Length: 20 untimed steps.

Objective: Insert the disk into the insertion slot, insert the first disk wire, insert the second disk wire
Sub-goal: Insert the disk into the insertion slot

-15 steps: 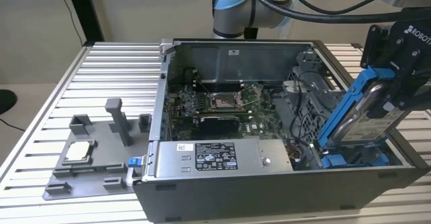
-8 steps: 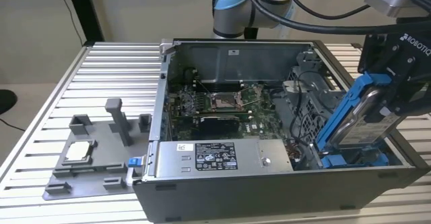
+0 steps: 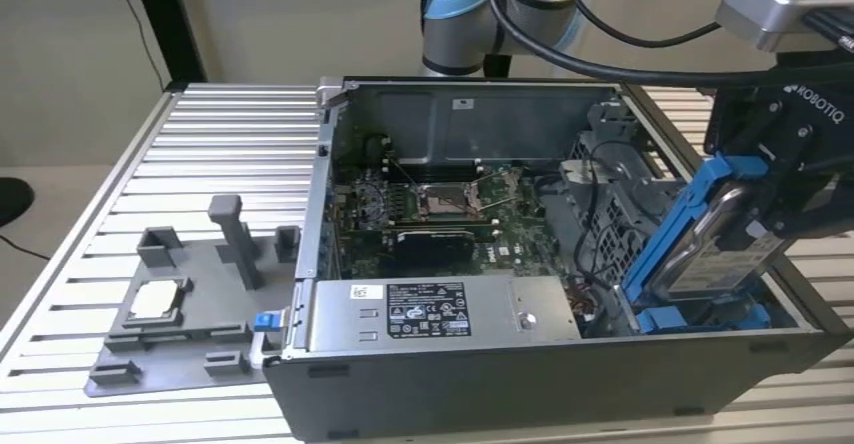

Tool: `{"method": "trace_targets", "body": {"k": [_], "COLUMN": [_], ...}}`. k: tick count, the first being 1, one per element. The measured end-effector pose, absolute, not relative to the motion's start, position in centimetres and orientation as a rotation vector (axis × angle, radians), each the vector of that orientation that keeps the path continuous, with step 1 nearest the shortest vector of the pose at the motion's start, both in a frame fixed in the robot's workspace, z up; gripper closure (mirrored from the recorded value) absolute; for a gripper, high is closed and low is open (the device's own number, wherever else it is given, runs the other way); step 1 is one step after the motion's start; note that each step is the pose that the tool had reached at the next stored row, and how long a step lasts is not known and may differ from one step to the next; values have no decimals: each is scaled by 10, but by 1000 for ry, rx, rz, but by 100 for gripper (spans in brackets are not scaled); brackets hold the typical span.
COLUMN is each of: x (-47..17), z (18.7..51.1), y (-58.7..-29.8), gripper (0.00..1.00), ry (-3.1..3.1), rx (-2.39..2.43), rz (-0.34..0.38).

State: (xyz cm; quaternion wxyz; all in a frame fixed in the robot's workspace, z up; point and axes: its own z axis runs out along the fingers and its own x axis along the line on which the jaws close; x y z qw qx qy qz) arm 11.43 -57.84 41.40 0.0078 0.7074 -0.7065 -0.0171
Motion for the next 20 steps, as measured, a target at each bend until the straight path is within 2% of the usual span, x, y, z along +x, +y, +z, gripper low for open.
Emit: {"method": "trace_targets", "body": {"k": [20], "x": [114], "z": [399], "y": [-579], "gripper": [100], "ry": [-2208], "rx": [2212], "rz": [-54]}}
